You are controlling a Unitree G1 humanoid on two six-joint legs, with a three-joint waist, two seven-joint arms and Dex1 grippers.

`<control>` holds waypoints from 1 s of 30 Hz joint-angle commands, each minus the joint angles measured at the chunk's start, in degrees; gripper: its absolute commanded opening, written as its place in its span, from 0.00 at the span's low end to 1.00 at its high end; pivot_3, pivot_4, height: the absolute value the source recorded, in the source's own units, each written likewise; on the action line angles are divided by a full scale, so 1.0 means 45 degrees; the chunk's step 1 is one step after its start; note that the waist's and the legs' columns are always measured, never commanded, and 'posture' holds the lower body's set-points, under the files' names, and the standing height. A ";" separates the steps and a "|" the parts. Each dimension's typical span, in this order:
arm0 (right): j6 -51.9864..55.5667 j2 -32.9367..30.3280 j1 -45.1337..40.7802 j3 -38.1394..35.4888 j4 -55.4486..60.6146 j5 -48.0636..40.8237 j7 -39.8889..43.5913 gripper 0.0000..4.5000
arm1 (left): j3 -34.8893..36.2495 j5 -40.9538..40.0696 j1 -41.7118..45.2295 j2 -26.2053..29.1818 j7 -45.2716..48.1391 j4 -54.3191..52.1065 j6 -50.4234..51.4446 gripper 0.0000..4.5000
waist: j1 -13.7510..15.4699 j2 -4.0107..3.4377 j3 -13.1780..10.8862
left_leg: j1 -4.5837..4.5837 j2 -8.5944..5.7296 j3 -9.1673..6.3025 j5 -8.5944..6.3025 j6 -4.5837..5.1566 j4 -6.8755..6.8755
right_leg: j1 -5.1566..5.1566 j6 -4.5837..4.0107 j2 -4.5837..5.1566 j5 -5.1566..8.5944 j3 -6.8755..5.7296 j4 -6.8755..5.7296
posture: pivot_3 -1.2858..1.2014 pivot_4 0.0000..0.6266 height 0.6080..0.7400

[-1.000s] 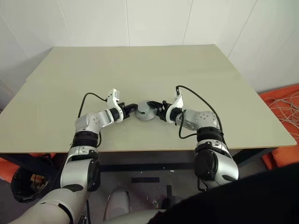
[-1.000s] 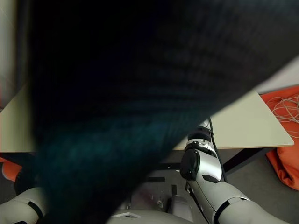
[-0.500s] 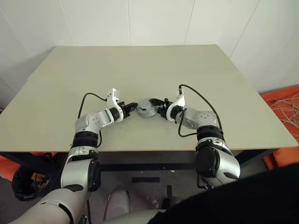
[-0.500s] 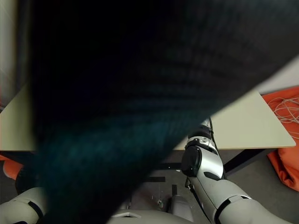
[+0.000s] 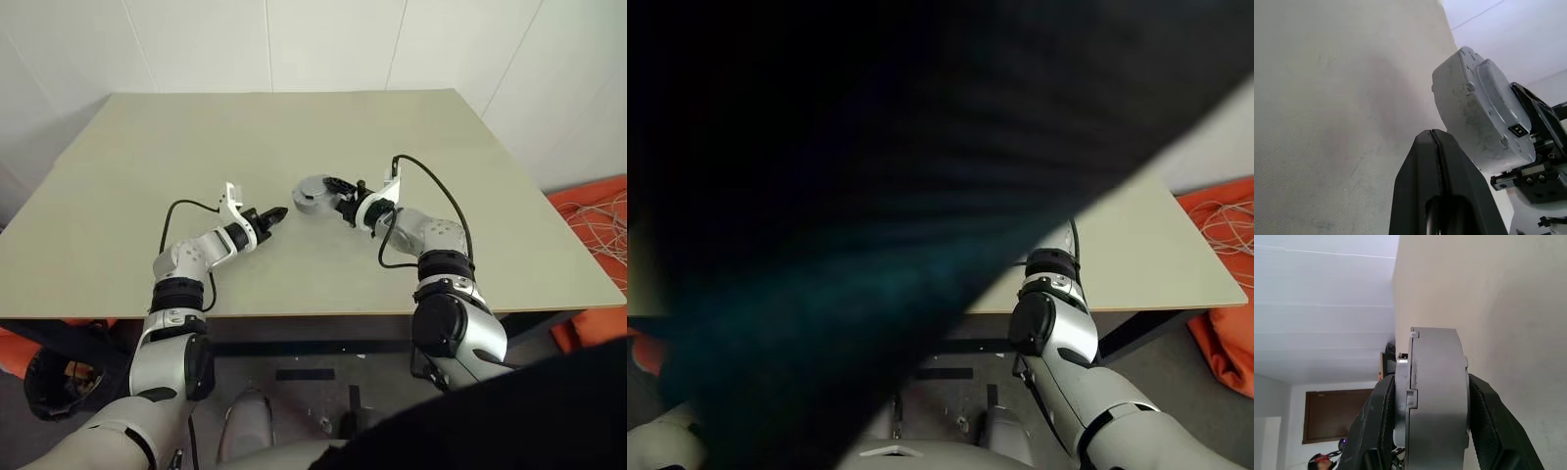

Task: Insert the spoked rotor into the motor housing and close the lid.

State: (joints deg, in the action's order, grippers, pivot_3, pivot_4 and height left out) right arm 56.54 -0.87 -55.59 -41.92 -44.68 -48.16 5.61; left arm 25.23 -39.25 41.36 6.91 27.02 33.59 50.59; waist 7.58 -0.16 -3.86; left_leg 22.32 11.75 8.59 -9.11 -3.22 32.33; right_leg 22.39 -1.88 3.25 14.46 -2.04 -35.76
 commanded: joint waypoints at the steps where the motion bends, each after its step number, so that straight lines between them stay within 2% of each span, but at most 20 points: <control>1: 0.0583 0.0197 -0.0799 0.0052 0.1520 -0.1248 -0.0080 0.46 | 0.0780 -0.1095 0.0532 -0.0068 -0.0066 -0.0308 0.0139 0.00 | 0.0010 0.0000 0.0000 | -0.0001 0.0003 0.0000 0.0000 -0.0001 0.0002 | -0.0002 -0.0001 0.0000 0.0000 -0.0001 0.0000 | 0.52 0.00 1.00; 7: 0.0901 0.0172 -0.1108 -0.0174 0.2310 -0.2177 -0.0843 0.46 | 0.2175 -0.2938 0.0608 0.0326 -0.0151 -0.0315 0.1268 0.00 | 0.0016 0.0000 0.0000 | -0.0014 0.0002 -0.0001 0.0001 -0.0002 0.0020 | -0.0018 0.0000 0.0004 -0.0001 0.0003 -0.0002 | 0.52 0.00 1.00; 12: 0.0651 0.0005 -0.1116 -0.0031 0.2127 -0.2245 -0.1105 0.46 | 0.2279 -0.3980 0.0254 0.0456 0.0516 -0.1024 0.1987 0.00 | 0.0044 0.0000 0.0000 | -0.0011 -0.0002 -0.0002 0.0001 -0.0005 0.0020 | -0.0019 0.0005 0.0003 -0.0003 0.0002 0.0000 | 0.52 0.00 1.00; 15: 0.0524 -0.0031 -0.1030 0.0096 0.1988 -0.2157 -0.1130 0.46 | 0.2181 -0.4168 -0.0002 0.0478 0.0555 -0.1276 0.2205 0.13 | 0.0056 0.0000 0.0000 | -0.0002 -0.0003 -0.0005 0.0001 -0.0005 0.0021 | -0.0016 0.0015 0.0005 -0.0010 0.0001 0.0000 | 0.52 0.00 1.00; 17: 0.0503 -0.0057 -0.0987 0.0146 0.1964 -0.2146 -0.1141 0.46 | 0.2216 -0.4386 -0.0114 0.0473 0.0563 -0.1358 0.2400 0.26 | 0.0052 0.0000 0.0000 | -0.0002 -0.0004 -0.0006 0.0001 -0.0005 0.0021 | -0.0016 0.0015 0.0003 -0.0010 0.0001 -0.0001 | 0.52 0.00 1.00; 20: 0.0495 -0.0088 -0.0973 0.0200 0.1959 -0.2157 -0.1165 0.46 | 0.2211 -0.4497 -0.0122 0.0416 0.0435 -0.1259 0.2441 0.51 | 0.0053 0.0001 -0.0001 | -0.0001 -0.0005 -0.0007 0.0001 -0.0005 0.0021 | -0.0015 0.0016 0.0002 -0.0010 0.0000 -0.0001 | 0.52 0.00 1.00; 21: 0.0499 -0.0105 -0.0989 0.0205 0.1964 -0.2168 -0.1179 0.46 | 0.2239 -0.4500 -0.0057 0.0362 0.0362 -0.1085 0.2392 0.55 | 0.0055 0.0002 -0.0001 | -0.0001 -0.0005 -0.0007 0.0001 -0.0006 0.0021 | -0.0015 0.0017 0.0002 -0.0010 -0.0001 -0.0001 | 0.52 0.00 1.00; 27: 0.0549 -0.0169 -0.1008 0.0238 0.2103 -0.2235 -0.1259 0.46 | 0.2456 -0.4556 0.0434 0.0087 0.0123 0.0277 0.2202 1.00 | 0.0066 0.0002 -0.0001 | 0.0000 -0.0009 -0.0008 0.0002 -0.0006 0.0033 | -0.0019 0.0029 0.0004 -0.0017 0.0005 -0.0001 | 0.52 0.00 1.00; 30: 0.0651 -0.0204 -0.1021 0.0210 0.2232 -0.2386 -0.1339 0.46 | 0.3213 -0.5124 0.1109 -0.0105 -0.0626 0.1574 0.2257 1.00 | 0.0082 0.0002 -0.0001 | 0.0006 -0.0009 -0.0010 0.0002 -0.0006 0.0042 | -0.0018 0.0032 0.0003 -0.0019 0.0004 -0.0002 | 0.52 0.00 1.00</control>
State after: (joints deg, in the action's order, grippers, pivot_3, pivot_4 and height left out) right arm 59.29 -1.20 -58.03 -40.80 -37.50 -55.54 -1.08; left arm 37.63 -59.32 43.24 6.38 25.74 38.85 61.04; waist 7.95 -0.16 -3.86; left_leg 22.34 11.71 8.54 -9.10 -3.25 32.53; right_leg 22.30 -1.74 3.26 14.37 -2.02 -35.78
